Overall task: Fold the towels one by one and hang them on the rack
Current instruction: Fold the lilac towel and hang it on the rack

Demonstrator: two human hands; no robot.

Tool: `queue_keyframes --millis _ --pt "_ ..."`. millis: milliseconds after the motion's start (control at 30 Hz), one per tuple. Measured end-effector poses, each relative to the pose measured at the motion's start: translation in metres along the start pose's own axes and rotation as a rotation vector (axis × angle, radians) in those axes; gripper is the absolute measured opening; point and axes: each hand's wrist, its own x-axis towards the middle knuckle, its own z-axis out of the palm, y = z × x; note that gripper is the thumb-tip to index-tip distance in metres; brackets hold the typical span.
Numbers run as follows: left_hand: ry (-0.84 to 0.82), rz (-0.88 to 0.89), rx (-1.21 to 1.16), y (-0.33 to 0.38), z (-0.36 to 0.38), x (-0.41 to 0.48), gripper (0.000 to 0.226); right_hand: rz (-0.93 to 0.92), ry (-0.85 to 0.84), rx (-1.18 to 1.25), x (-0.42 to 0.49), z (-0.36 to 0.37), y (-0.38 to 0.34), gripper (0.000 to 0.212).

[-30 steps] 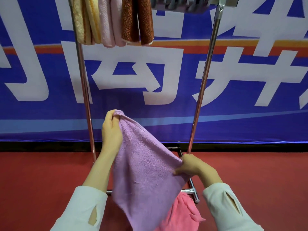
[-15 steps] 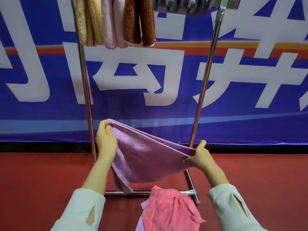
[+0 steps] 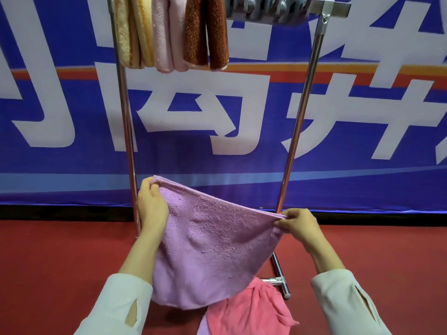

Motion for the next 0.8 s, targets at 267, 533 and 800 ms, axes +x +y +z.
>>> queue_keyframes --millis 267,533,800 --pt "-0.019 0.044 -0.023 0.007 0.002 -0.004 0.029 0.035 0.041 -0.428 -0.007 -0.001 -0.018 0.009" --pt "0.059 -0.1 -0.125 -0.007 -0.001 0.005 0.027 -0.062 0.044 0.448 -0.004 -0.013 -0.004 0.012" --pt "0.069 -0.192 -0.248 -0.008 -0.003 0.009 0.028 -0.14 -0.032 0.768 -0.009 -0.035 -0.001 0.016"
